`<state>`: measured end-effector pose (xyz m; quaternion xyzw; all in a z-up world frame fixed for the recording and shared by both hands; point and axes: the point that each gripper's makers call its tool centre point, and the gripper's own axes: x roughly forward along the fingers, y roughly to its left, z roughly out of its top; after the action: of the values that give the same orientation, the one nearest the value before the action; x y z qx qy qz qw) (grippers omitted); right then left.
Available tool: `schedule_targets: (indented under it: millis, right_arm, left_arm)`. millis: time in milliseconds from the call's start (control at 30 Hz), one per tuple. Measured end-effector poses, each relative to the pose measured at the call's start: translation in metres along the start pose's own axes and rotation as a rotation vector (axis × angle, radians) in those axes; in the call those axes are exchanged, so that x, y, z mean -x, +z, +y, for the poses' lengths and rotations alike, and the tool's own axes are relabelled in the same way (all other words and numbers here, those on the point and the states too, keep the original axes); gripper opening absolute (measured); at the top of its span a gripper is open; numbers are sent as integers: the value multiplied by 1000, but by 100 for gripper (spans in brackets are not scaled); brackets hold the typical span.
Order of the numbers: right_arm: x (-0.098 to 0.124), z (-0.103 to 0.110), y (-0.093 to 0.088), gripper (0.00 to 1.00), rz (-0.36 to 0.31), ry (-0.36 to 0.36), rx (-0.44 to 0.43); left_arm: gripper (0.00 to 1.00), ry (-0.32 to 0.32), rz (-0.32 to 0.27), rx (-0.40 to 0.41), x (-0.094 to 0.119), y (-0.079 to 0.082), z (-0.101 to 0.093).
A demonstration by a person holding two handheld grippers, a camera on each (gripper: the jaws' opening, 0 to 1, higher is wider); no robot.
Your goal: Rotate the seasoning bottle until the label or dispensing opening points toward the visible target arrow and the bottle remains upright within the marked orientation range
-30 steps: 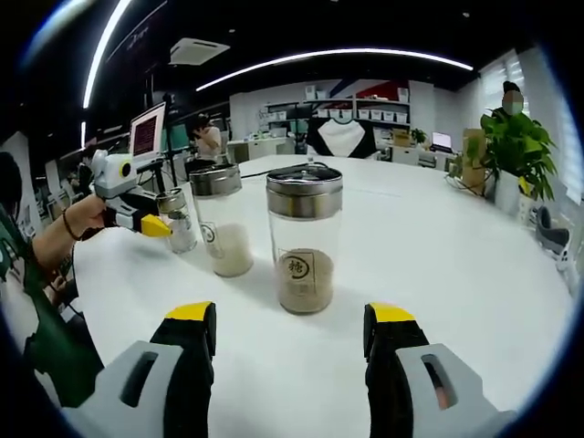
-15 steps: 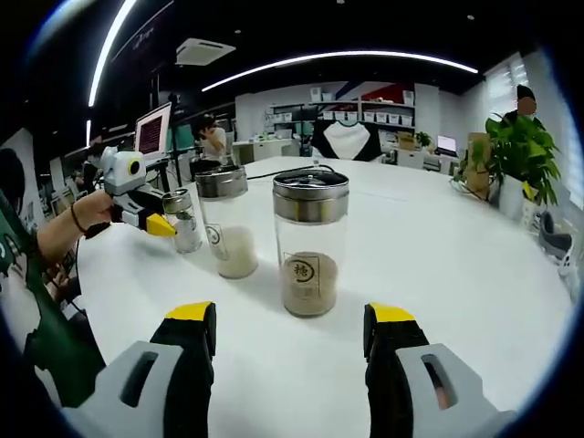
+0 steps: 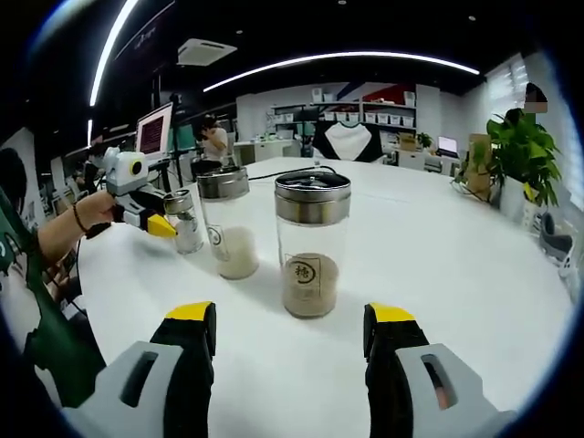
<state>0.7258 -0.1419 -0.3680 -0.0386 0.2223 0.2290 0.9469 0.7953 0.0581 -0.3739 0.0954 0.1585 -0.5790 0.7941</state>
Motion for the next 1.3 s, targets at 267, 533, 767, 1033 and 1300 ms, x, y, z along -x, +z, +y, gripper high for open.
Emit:
schedule_targets:
  millis: [267,533,767,1033,1300]
  right_arm:
    - [0,-1,-2,67,10,-1,7]
    - [-1,-2,-3,67,8,-2,-1]
    - [0,-2,-3,67,10,-4,-1]
    - [0,-1,-4,67,9,-1,-7]
    - [0,-2,-5,67,12,-3,-8]
  left_arm:
    - [40,38,-60,48,9,10,6]
    - [47,88,-78,80,10,11,4]
    - [48,162,-97,97,14,15,-2]
    - [47,284,-60,133,23,6,3]
    - [48,373,-96,139,28,9,-3]
